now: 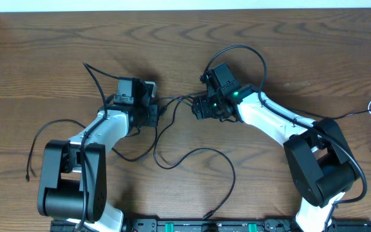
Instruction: Untangle cables
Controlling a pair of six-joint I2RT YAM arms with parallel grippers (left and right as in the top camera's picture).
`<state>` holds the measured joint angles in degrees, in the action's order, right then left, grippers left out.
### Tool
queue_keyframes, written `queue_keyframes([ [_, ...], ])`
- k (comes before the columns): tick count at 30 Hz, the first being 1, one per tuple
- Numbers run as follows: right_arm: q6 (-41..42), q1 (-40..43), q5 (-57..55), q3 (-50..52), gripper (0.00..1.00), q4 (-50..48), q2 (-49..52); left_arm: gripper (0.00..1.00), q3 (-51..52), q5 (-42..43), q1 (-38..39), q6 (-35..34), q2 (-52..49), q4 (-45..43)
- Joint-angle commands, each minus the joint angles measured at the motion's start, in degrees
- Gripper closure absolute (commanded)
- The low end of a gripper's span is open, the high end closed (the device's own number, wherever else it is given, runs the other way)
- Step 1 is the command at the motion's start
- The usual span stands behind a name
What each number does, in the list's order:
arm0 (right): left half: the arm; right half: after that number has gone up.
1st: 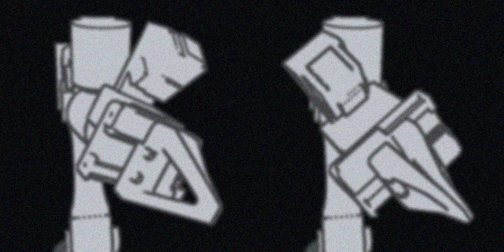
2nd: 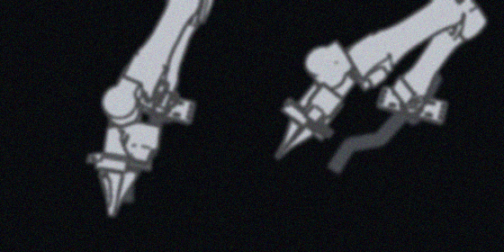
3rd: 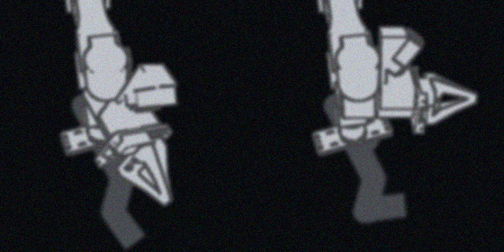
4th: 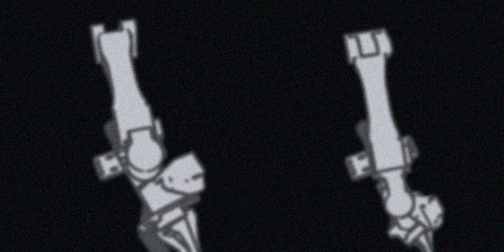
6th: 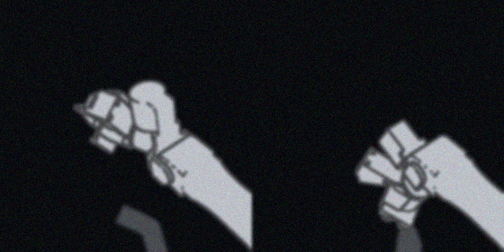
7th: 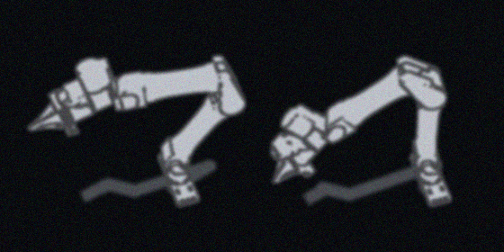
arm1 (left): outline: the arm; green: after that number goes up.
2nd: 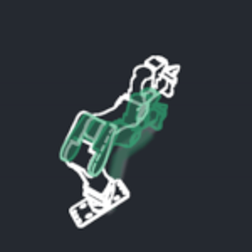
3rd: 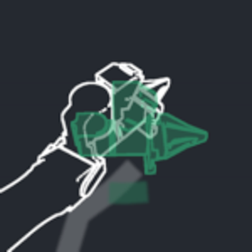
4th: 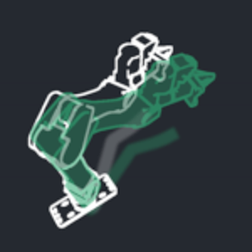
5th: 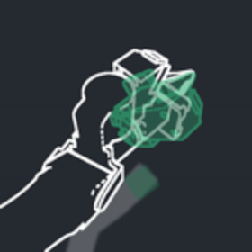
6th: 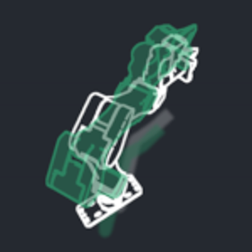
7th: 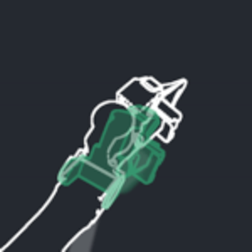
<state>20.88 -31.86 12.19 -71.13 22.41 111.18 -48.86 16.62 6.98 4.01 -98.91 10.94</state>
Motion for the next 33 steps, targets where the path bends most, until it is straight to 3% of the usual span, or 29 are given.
queue_keyframes([
  [1,1.4,-0.5,0.2,-0.3,0.3,-0.6,0.9,0.92,-0.1,-0.1,0.2,4.5,-0.2,1.0],
  [8,1.4,-0.5,1.6,-0.3,0.29,-1.5,0.9,0.92,0.0,-7.3,0.2,4.6,-0.2,3.4],
  [15,4.9,-0.5,-0.1,-0.3,0.29,-2.1,1.4,0.92,0.0,-7.0,0.2,5.8,-0.2,5.3],
  [33,4.1,-4.2,-4.9,-0.3,0.33,-1.7,4.3,0.92,0.1,-3.8,0.2,9.5,-0.2,6.8],
])
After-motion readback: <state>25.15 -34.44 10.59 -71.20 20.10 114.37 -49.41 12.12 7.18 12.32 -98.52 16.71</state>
